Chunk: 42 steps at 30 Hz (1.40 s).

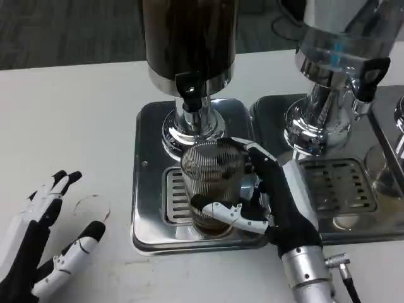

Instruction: Grasp the cup under the faucet to collect the drink, then remove the cup.

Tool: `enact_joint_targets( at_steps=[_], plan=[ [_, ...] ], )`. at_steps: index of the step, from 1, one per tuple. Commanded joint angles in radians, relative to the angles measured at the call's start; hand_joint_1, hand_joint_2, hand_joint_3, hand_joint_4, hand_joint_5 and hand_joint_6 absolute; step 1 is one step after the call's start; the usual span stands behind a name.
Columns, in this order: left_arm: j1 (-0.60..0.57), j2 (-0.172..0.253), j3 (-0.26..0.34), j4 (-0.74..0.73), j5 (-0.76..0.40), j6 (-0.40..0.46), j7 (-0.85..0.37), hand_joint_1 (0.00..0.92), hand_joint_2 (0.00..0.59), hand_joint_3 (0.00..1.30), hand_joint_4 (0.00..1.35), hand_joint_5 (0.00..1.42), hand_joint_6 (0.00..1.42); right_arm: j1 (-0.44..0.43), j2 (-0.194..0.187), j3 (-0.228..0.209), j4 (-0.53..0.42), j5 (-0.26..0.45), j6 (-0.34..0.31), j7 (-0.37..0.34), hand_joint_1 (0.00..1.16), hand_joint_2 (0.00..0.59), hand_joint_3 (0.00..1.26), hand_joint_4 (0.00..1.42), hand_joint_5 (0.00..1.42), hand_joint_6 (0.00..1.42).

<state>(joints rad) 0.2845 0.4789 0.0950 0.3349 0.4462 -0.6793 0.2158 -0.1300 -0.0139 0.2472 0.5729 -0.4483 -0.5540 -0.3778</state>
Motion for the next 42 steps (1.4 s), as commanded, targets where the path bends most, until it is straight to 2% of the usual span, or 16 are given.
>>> enact_joint_targets(
  at_steps=[1, 4, 7, 9, 14, 19, 27, 31, 35, 42],
  plan=[
    [-0.024, 0.041, -0.024, 0.01, 0.029, -0.007, -0.013, 0.0, 0.208, 0.1, 0.0, 0.01, 0.0, 0.0, 0.009, -0.001, -0.031, -0.003, -0.021, -0.027, 1.02, 0.137, 0.44, 0.58, 0.9, 1.34],
    [-0.033, 0.049, -0.038, 0.001, 0.055, -0.003, -0.005, 0.0, 0.208, 0.1, 0.0, 0.01, 0.0, 0.014, -0.004, -0.004, -0.053, -0.02, -0.027, -0.045, 1.03, 0.139, 0.44, 0.58, 0.9, 1.34],
    [-0.043, 0.051, -0.057, -0.014, 0.093, 0.001, 0.007, 0.0, 0.212, 0.09, 0.0, 0.01, 0.0, 0.025, -0.022, -0.015, -0.075, 0.0, -0.036, -0.022, 1.03, 0.136, 0.45, 0.59, 0.9, 1.34],
    [-0.042, 0.066, -0.066, -0.041, 0.139, -0.002, 0.016, 0.0, 0.215, 0.09, 0.0, 0.01, 0.0, 0.035, -0.017, -0.02, -0.083, 0.021, -0.032, -0.008, 1.03, 0.135, 0.45, 0.59, 0.9, 1.34],
    [-0.032, 0.087, -0.084, -0.088, 0.208, 0.006, 0.033, 0.0, 0.218, 0.09, 0.0, 0.01, 0.0, 0.056, -0.037, -0.005, -0.13, -0.018, -0.03, -0.018, 1.03, 0.128, 0.45, 0.59, 0.9, 1.34],
    [-0.019, 0.105, -0.094, -0.113, 0.268, 0.02, 0.055, 0.0, 0.216, 0.09, 0.0, 0.0, 0.0, 0.074, -0.036, -0.004, -0.157, -0.028, -0.027, -0.023, 1.03, 0.124, 0.45, 0.59, 0.9, 1.34],
    [-0.018, 0.122, -0.113, -0.117, 0.28, 0.013, 0.059, 0.0, 0.21, 0.08, 0.0, 0.0, 0.0, 0.105, -0.016, -0.02, -0.171, 0.007, -0.019, -0.017, 1.03, 0.121, 0.46, 0.59, 0.9, 1.34],
    [-0.018, 0.13, -0.113, -0.121, 0.282, 0.019, 0.063, 0.0, 0.209, 0.08, 0.0, 0.0, 0.0, 0.121, -0.018, -0.011, -0.195, -0.028, -0.024, -0.039, 1.03, 0.12, 0.46, 0.59, 0.9, 1.34],
    [-0.016, 0.134, -0.111, -0.126, 0.278, 0.03, 0.058, 0.0, 0.209, 0.08, 0.0, 0.0, 0.0, 0.134, -0.01, -0.016, -0.217, -0.02, -0.028, -0.043, 1.03, 0.121, 0.46, 0.59, 0.91, 1.34],
    [-0.015, 0.142, -0.121, -0.143, 0.29, 0.048, 0.05, 0.0, 0.201, 0.05, 0.0, 0.0, 0.0, 0.216, -0.027, -0.017, -0.338, -0.004, -0.048, -0.021, 1.03, 0.123, 0.47, 0.61, 0.91, 1.34]
  ],
)
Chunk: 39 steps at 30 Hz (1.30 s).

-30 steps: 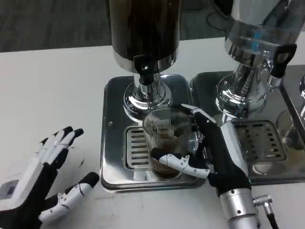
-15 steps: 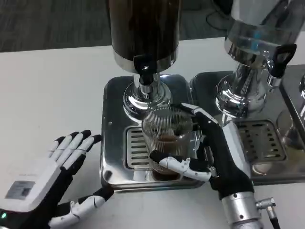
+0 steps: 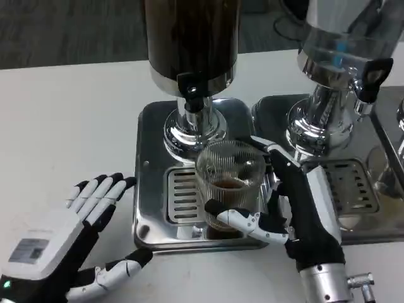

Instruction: Grasp the cup under the faucet to collect the drink, then remove the cup.

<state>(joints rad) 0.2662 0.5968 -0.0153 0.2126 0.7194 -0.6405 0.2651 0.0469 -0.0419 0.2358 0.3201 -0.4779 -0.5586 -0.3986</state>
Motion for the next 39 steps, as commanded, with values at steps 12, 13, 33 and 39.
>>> enact_joint_targets(
  at_steps=[12, 13, 33, 39],
  plan=[
    [0.066, 0.024, -0.012, -0.114, 0.062, 0.088, 0.006, 0.0, 0.199, 0.0, 0.0, 0.0, 0.0, 0.158, -0.024, 0.025, -0.21, -0.049, -0.071, -0.01, 1.02, 0.118, 0.48, 0.61, 0.92, 1.36],
    [0.075, 0.022, -0.013, -0.121, 0.063, 0.095, 0.009, 0.0, 0.199, 0.0, 0.0, 0.0, 0.0, 0.159, -0.024, 0.026, -0.216, -0.049, -0.07, -0.01, 1.02, 0.118, 0.48, 0.61, 0.92, 1.36],
    [0.168, -0.061, -0.063, -0.238, 0.153, 0.232, 0.094, 0.0, 0.201, 0.0, 0.0, 0.0, 0.0, 0.221, -0.074, 0.006, -0.334, 0.012, -0.073, 0.097, 1.01, 0.117, 0.49, 0.62, 0.93, 1.36],
    [0.173, -0.067, -0.069, -0.241, 0.152, 0.25, 0.092, 0.0, 0.204, 0.0, 0.0, 0.0, 0.0, 0.231, -0.061, -0.002, -0.322, 0.037, -0.059, 0.111, 1.01, 0.117, 0.49, 0.63, 0.93, 1.36]
  ],
)
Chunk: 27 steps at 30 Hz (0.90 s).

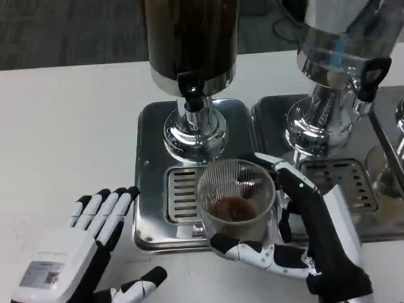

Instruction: Grasp the cup under the faucet to collect the drink, then remove the cup.

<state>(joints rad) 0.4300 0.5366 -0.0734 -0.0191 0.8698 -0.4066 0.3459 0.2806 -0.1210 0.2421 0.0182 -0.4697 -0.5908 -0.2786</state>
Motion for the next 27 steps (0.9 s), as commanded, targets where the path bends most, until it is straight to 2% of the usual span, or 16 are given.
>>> enact_joint_targets(
  at_steps=[1, 10, 27],
  plan=[
    [0.01, -0.009, -0.013, -0.012, 0.006, 0.021, 0.015, 0.0, 0.204, 0.0, 0.0, 0.0, 0.0, -0.004, 0.02, -0.01, -0.015, 0.033, -0.027, -0.008, 1.01, 0.118, 0.49, 0.63, 0.94, 1.36],
    [0.012, -0.035, -0.031, -0.027, 0.006, 0.055, 0.026, 0.0, 0.205, 0.0, 0.0, 0.0, 0.0, -0.014, 0.022, -0.012, -0.011, 0.025, -0.028, -0.001, 1.01, 0.118, 0.49, 0.63, 0.94, 1.36],
    [0.022, -0.053, -0.037, -0.041, 0.001, 0.072, 0.023, 0.0, 0.205, 0.0, 0.0, 0.0, 0.0, -0.018, 0.025, -0.019, -0.008, 0.046, -0.018, 0.025, 1.01, 0.113, 0.5, 0.63, 0.94, 1.36]
  ],
)
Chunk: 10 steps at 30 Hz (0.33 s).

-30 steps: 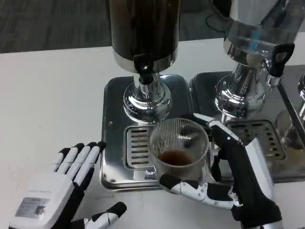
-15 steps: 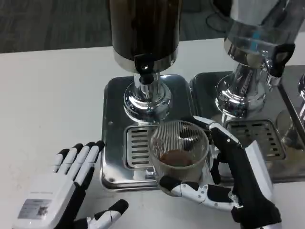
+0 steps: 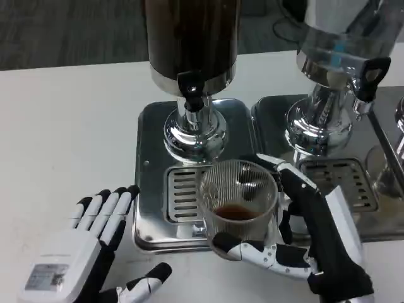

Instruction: Grasp the cup under the faucet to collect the drink, then remove the cup.

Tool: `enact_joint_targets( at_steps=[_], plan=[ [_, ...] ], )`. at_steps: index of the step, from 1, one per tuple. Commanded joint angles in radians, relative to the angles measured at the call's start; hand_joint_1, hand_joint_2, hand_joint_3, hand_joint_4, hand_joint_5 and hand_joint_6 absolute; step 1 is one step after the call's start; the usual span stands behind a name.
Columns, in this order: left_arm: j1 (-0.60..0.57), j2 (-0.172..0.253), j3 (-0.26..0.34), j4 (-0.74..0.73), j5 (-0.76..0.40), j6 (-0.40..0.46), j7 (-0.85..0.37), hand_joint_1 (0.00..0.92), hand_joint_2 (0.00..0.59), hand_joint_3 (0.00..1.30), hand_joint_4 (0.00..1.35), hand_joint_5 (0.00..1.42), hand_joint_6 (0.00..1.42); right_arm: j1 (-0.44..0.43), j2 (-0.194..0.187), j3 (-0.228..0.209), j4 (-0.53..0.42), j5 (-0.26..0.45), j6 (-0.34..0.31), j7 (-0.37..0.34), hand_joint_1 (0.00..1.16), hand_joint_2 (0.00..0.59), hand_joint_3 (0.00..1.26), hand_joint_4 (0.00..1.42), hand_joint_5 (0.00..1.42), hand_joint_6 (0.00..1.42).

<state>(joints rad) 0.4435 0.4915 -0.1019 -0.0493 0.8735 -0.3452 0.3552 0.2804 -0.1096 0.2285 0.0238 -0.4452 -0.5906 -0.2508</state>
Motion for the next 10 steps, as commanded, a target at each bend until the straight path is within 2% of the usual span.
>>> enact_joint_targets(
  at_steps=[1, 10],
  plan=[
    [0.009, -0.008, -0.008, -0.01, -0.003, 0.011, 0.014, 0.0, 0.205, 0.0, 0.0, 0.0, 0.0, -0.019, 0.014, -0.005, -0.011, 0.025, -0.018, 0.0, 1.01, 0.112, 0.5, 0.63, 0.94, 1.36],
    [0.011, -0.016, -0.009, -0.011, -0.002, 0.013, 0.016, 0.0, 0.205, 0.0, 0.0, 0.0, 0.0, -0.025, 0.015, -0.015, -0.008, 0.031, -0.017, 0.009, 1.0, 0.11, 0.5, 0.63, 0.94, 1.36]
  ],
)
